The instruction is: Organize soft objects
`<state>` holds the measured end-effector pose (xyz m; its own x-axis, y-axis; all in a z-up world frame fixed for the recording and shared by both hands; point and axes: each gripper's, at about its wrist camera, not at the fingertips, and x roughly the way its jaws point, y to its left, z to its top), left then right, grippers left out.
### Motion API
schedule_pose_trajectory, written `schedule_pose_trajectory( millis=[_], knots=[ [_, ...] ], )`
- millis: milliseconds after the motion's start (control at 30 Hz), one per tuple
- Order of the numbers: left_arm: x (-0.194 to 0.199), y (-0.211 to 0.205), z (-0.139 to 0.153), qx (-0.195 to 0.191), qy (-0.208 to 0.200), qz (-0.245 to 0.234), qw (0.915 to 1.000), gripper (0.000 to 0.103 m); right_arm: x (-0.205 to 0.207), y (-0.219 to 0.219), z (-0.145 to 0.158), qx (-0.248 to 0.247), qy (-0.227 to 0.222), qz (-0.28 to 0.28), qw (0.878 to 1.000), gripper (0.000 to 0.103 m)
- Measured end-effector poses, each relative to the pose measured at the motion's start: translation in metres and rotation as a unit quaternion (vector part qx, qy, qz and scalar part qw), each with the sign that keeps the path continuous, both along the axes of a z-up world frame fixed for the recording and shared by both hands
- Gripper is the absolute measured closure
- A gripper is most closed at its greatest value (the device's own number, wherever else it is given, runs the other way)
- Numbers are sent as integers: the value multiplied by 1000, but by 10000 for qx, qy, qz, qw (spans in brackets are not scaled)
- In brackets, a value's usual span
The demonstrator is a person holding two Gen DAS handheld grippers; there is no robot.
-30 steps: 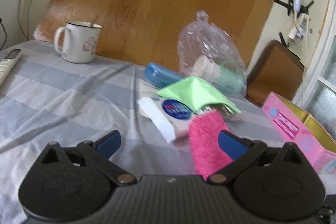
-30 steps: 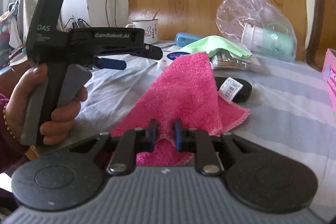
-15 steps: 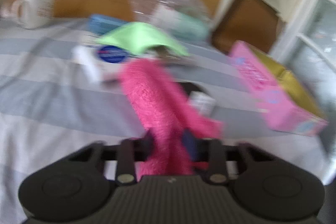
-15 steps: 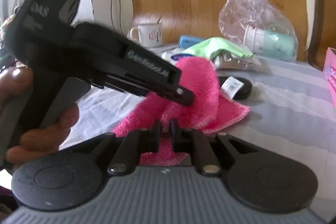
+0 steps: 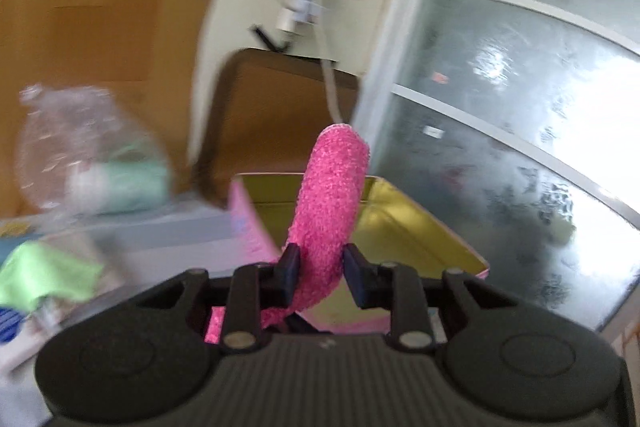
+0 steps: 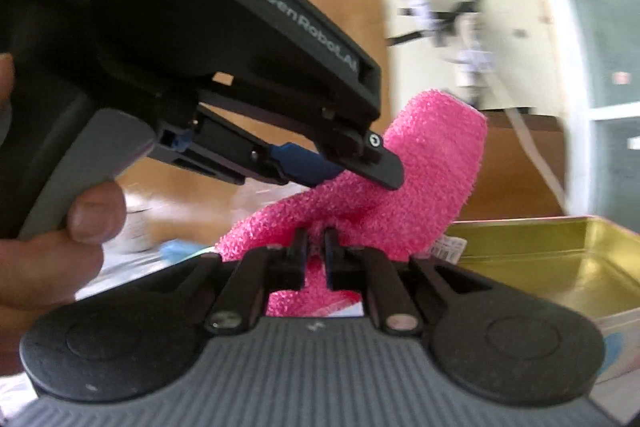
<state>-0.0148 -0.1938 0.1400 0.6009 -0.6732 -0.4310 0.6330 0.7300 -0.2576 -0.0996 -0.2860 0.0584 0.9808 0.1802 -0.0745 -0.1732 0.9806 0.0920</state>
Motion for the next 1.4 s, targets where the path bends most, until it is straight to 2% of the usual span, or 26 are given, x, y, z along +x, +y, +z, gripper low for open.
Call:
schedule_pose_trajectory(
  millis=[100, 200, 233, 267, 300, 367, 500, 600, 667, 733, 800, 867, 967, 1100, 1133, 1200, 1333, 1400],
  knots=[
    [12, -45, -2, 84, 21, -238, 9997, 77, 13, -29, -3, 106, 111, -420, 9990, 91],
    [23, -77, -11, 258, 34, -209, 9994, 62, 26, -55, -9, 135, 346, -917, 9951, 85],
    [28, -84, -17, 306, 123, -137, 9994, 60, 34, -62, -12, 131, 528, -1083, 9926, 74],
    [33, -87, -22, 335, 219, -81, 9992, 59, 41, -71, -15, 111, 797, -1183, 9897, 57],
    [35, -88, -27, 361, 308, -31, 9989, 59, 44, -78, -19, 162, 908, -1296, 9873, 54],
    [35, -80, -36, 371, 384, 25, 9986, 58, 34, -90, -25, 402, 824, -1530, 9840, 53],
    [29, -53, -42, 409, 230, 243, 9986, 55, 19, -91, -26, 716, 621, -1678, 9813, 53],
    [22, -19, -46, 441, 157, 512, 9976, 54, 15, -84, -21, 778, 320, -1549, 9843, 53],
    [12, 12, -51, 513, 66, 797, 9955, 52, 6, -70, -13, 666, 163, -1268, 9896, 53],
    [0, 48, -60, 706, -58, 1222, 9900, 52, 6, -52, -8, 527, 130, -895, 9945, 53],
    [-8, 81, -71, 974, -96, 1707, 9805, 52, 13, -30, -5, 316, 213, -464, 9982, 53],
    [-13, 112, -83, 1239, -128, 2211, 9673, 52, 21, -11, -7, 258, 392, -28, 9989, 52],
    [-21, 149, -97, 1693, -312, 2890, 9417, 45, 35, 20, -16, 351, 875, 524, 9942, 52],
    [-25, 183, -108, 1713, -517, 3260, 9283, 25, 51, 54, -31, 265, 1488, 793, 9853, 52],
    [-26, 189, -111, 1676, -575, 3338, 9259, 24, 53, 60, -34, 250, 1604, 816, 9834, 52],
    [-24, 199, -115, 1557, -520, 3369, 9271, 24, 57, 68, -39, 246, 1835, 852, 9790, 52],
    [-12, 213, -117, 1077, -43, 3253, 9394, 24, 61, 80, -52, 101, 2267, 808, 9706, 51],
    [-7, 224, -119, 826, 96, 3214, 9433, 22, 58, 78, -51, 114, 2166, 812, 9728, 47]
  ],
)
